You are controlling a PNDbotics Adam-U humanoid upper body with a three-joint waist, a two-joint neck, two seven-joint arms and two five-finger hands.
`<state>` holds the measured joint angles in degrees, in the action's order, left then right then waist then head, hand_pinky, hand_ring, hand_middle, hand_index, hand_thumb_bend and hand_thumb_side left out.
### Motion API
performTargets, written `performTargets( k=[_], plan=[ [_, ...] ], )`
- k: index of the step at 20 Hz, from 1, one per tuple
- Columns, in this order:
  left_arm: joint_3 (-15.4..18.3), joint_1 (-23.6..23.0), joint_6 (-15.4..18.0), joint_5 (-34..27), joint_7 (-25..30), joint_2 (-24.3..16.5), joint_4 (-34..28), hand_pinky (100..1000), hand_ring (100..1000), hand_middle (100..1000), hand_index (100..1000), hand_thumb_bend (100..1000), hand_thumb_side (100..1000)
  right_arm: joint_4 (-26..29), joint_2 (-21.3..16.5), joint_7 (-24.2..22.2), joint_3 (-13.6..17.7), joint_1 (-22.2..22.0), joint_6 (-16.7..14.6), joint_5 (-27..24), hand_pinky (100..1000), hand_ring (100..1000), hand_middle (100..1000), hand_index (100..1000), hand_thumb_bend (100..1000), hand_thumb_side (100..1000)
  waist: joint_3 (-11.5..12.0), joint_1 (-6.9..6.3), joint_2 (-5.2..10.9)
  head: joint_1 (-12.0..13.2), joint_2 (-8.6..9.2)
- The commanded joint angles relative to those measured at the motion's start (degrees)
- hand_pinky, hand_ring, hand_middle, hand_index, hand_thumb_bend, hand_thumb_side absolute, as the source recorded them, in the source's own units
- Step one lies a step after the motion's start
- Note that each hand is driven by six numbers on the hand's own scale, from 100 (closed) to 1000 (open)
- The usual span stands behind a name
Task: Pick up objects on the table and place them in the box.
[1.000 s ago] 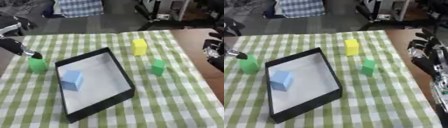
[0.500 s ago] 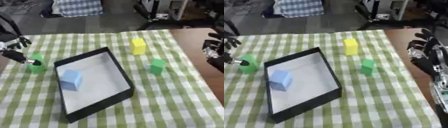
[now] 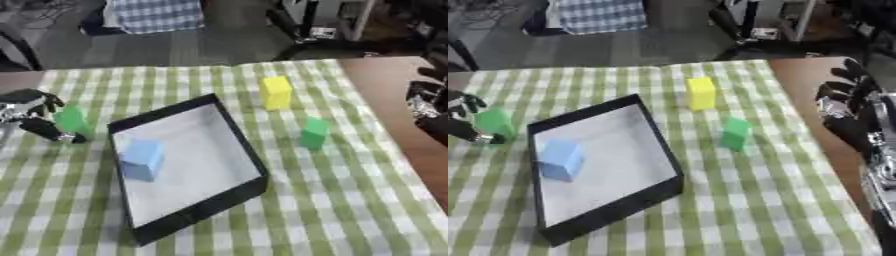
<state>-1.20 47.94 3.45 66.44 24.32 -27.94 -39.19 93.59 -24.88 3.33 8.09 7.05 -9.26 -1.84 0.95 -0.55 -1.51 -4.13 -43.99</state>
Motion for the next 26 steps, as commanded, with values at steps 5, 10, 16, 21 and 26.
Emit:
performTargets(
  k=[5,10,16,21,26],
  plan=[
    [2.0,1.6,0.5,-1.3,-5.3,0.3,2.7,712,665,639,838,584,513,0.4,-0.7,-0.2,0.3,0.6,-0.1,-0.5,804,807,838,967,120,307,-0.4,0.88,0.74,0.2,-0.13],
    [1.2,1.5,2.3,-5.1,-6.3,0.5,2.5,650,533,492,729,451,425,0.4,-0.6,-0.2,0.4,0.6,-0.1,-0.5,805,807,838,967,111,313,-0.6,0.87,0.7,0.3,-0.13],
    [0.8,2.0,4.7,-8.7,-8.9,-0.8,-3.7,561,407,326,596,275,337,0.3,-0.6,0.0,0.5,0.5,-0.1,-0.5,805,807,837,967,113,308,-0.5,0.86,0.74,0.1,-0.13],
    [1.9,3.1,7.7,-14.5,-12.7,-3.2,-13.6,557,385,296,583,269,361,0.2,-0.8,0.2,0.8,0.1,-0.1,-0.4,805,807,837,967,111,308,-0.2,0.79,0.94,-0.3,-0.13],
    [-4.7,2.8,8.6,-25.9,-6.0,-4.2,-29.8,585,407,318,601,283,374,0.2,-0.8,0.0,0.6,0.3,-0.1,-0.4,805,807,837,967,109,308,-0.2,0.63,1.15,-0.3,-0.13]
  ],
)
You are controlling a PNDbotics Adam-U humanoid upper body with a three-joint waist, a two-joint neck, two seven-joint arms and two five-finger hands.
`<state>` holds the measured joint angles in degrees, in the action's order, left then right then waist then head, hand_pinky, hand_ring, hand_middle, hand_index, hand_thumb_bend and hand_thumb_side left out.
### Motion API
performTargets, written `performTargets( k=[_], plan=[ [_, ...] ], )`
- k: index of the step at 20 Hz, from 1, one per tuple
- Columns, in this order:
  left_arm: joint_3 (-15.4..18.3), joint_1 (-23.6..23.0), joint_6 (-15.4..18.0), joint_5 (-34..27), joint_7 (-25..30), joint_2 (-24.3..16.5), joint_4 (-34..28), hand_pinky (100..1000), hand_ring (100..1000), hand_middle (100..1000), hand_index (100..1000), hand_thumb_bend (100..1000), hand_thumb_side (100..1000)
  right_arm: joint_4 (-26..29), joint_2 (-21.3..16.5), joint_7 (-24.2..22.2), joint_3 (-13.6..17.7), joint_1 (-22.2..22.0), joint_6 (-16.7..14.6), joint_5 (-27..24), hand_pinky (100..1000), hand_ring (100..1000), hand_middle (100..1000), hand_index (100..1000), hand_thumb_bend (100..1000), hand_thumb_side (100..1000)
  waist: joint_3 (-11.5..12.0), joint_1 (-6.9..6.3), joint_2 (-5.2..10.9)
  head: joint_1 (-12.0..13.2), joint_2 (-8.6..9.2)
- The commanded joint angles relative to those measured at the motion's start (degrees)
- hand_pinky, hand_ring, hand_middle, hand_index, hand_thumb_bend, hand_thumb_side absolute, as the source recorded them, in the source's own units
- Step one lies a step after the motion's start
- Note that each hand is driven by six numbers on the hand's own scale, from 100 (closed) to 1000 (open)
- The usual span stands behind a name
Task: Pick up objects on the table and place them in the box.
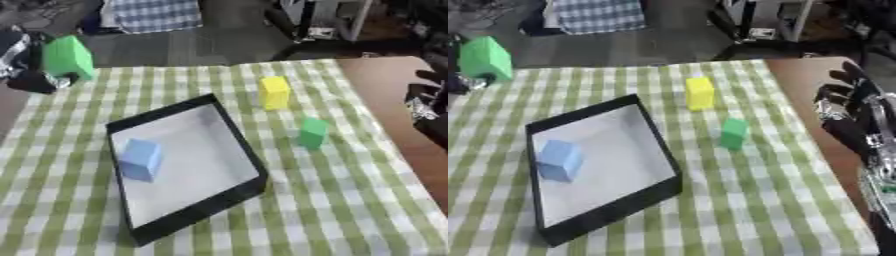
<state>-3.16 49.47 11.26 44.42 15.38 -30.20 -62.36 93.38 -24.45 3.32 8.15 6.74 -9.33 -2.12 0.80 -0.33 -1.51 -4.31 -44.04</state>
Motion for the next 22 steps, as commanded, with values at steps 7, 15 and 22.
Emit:
performTargets(
  k=[7,15,22],
  plan=[
    [-15.8,3.5,7.3,-8.0,15.6,3.7,-9.4,608,447,370,629,310,370,0.3,-1.0,-0.3,0.2,0.9,-0.1,-0.2,805,807,837,967,108,307,-1.1,0.52,1.29,0.5,-0.08],
    [-23.6,1.6,12.8,-9.4,25.9,6.1,-7.7,689,603,549,765,559,497,0.3,-0.9,-0.4,0.2,1.0,-0.1,-0.3,805,807,837,967,107,306,-1.7,0.3,1.06,0.4,-0.08],
    [-23.7,0.1,14.6,-8.2,25.8,3.7,-13.1,867,880,896,981,1000,768,0.3,-1.0,-0.5,0.2,1.0,-0.1,-0.2,806,806,837,967,106,305,-1.2,0.28,1.06,0.4,-0.08]
  ],
)
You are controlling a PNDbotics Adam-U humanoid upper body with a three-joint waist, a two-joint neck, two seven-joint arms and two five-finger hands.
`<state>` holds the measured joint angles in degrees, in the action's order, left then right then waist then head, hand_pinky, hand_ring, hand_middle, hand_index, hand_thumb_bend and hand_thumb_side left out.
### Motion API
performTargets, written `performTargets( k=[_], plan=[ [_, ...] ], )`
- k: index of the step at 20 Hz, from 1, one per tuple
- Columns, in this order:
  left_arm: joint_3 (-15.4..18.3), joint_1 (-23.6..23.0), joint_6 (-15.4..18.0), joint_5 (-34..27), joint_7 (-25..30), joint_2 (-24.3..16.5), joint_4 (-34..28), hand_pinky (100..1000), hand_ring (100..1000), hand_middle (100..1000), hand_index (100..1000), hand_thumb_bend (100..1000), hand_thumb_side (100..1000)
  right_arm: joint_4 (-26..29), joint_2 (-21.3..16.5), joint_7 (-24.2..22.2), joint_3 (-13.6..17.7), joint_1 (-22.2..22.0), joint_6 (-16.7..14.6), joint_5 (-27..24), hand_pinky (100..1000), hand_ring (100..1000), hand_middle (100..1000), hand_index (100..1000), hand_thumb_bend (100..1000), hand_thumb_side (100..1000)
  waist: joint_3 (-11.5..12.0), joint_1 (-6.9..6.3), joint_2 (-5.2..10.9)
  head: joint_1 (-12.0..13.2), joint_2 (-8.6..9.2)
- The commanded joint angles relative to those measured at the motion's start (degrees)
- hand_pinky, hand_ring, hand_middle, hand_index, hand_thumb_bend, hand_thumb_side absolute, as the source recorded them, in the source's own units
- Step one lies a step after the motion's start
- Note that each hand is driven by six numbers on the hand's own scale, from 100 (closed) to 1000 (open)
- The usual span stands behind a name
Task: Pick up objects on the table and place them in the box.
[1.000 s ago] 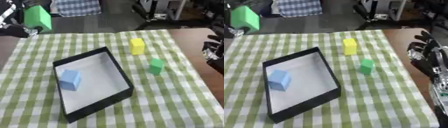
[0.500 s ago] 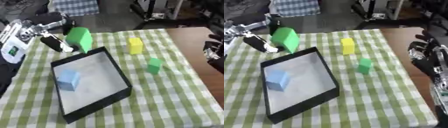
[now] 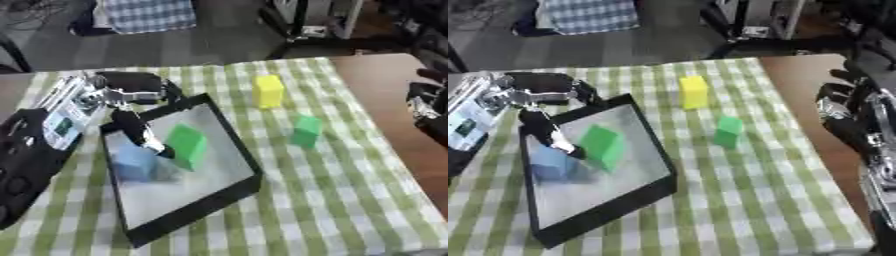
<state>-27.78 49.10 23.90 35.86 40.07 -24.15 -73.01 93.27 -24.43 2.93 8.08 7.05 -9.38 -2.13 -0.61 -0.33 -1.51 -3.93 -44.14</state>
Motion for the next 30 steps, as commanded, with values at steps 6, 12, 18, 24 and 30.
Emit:
performTargets(
  k=[6,12,18,24,30],
  plan=[
    [8.9,-5.2,-4.3,-5.4,-8.6,-7.2,-11.4,789,794,806,930,950,763,0.3,-2.8,-0.2,0.3,1.6,0.2,0.5,808,808,838,967,107,305,1.2,0.4,0.94,-0.1,0.03],
    [19.7,-14.9,-13.6,-16.3,-21.7,-10.0,-21.9,753,747,747,899,847,738,-1.1,-10.6,-3.2,-2.3,5.8,1.0,3.6,816,814,843,968,124,295,2.6,0.66,0.8,-0.8,0.03],
    [25.4,-23.0,-18.4,-24.3,-27.8,-8.3,-25.4,725,723,719,887,794,741,-6.2,-17.3,-12.5,-8.6,12.2,1.2,6.4,829,836,866,981,192,321,3.8,0.98,0.7,-1.6,0.03],
    [29.4,-29.0,-20.5,-26.9,-29.7,-5.1,-26.4,712,713,707,885,779,747,-12.7,-19.6,-26.8,-14.1,19.7,0.0,12.3,871,901,913,1000,399,401,4.8,1.26,0.71,-3.5,0.03],
    [31.0,-30.8,-21.3,-27.3,-30.3,-3.7,-26.7,710,711,705,886,776,749,-21.8,-17.7,-39.9,-15.9,25.6,-0.8,22.6,893,933,934,1000,417,406,5.7,1.19,0.97,-4.7,0.03]
  ],
)
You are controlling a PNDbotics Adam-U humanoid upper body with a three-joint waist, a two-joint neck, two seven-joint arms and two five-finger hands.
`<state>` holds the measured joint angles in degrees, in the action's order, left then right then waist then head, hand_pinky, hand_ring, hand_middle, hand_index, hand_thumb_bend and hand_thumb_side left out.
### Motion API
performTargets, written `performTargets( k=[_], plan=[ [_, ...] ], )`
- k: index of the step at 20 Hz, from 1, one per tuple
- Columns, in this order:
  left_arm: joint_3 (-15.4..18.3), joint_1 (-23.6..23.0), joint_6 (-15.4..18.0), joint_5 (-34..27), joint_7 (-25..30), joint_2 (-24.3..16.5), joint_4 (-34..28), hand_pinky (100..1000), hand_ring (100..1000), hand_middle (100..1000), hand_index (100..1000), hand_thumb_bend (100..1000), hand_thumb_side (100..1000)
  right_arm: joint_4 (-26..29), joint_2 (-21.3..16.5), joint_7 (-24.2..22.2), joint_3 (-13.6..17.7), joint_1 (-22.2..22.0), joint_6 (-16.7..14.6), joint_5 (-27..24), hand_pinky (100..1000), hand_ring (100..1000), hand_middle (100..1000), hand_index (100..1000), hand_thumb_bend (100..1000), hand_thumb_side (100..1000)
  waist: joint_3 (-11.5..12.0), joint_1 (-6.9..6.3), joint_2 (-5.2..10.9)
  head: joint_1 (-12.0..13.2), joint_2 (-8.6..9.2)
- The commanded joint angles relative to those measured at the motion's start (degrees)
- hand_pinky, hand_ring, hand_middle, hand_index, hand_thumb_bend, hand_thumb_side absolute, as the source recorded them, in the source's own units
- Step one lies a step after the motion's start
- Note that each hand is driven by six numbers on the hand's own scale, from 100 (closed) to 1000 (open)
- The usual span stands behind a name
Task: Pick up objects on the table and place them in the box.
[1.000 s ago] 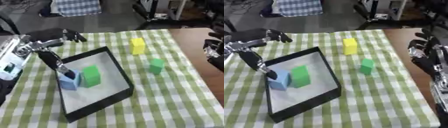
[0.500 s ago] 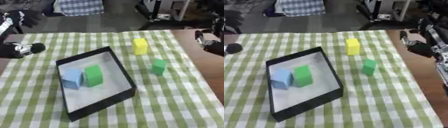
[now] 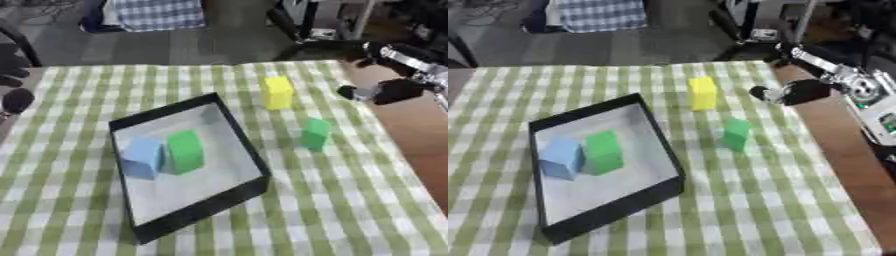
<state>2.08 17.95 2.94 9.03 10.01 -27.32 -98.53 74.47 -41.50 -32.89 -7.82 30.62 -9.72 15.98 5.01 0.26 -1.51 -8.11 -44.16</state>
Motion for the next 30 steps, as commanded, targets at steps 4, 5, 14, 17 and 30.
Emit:
performTargets(
  k=[4,5,14,17,30],
  plan=[
    [1.6,-0.2,-0.6,-0.4,-0.5,0.0,-1.2,710,711,705,886,773,753,-9.6,2.1,-7.5,0.2,5.1,-1.6,13.6,904,950,943,1000,425,412,0.1,0.63,1.18,-1.1,0.04],
    [1.7,-0.4,-0.7,-0.4,-0.4,0.1,-1.2,711,711,705,886,772,755,-11.3,2.9,-7.9,0.3,5.8,-1.8,15.6,904,952,944,1000,430,413,0.1,0.61,1.21,-1.2,0.04],
    [1.9,-0.9,-1.1,0.2,0.8,1.0,-0.8,712,712,707,889,765,765,-21.5,8.0,-8.7,1.7,9.8,-3.7,25.4,907,963,949,1000,438,429,0.2,0.26,1.26,-1.4,0.04],
    [1.9,-1.0,-1.1,0.4,1.0,1.1,-0.7,713,712,707,889,764,767,-21.8,8.4,-8.8,1.6,10.0,-4.5,25.9,904,958,947,1000,432,435,0.2,0.2,1.25,-1.4,0.04],
    [2.0,-1.4,-1.3,0.7,1.1,1.4,-0.4,711,711,707,890,759,772,-12.5,7.2,-8.9,1.1,8.4,-5.7,19.2,884,921,922,1000,407,455,-0.3,0.11,1.18,-1.4,0.04]
  ],
)
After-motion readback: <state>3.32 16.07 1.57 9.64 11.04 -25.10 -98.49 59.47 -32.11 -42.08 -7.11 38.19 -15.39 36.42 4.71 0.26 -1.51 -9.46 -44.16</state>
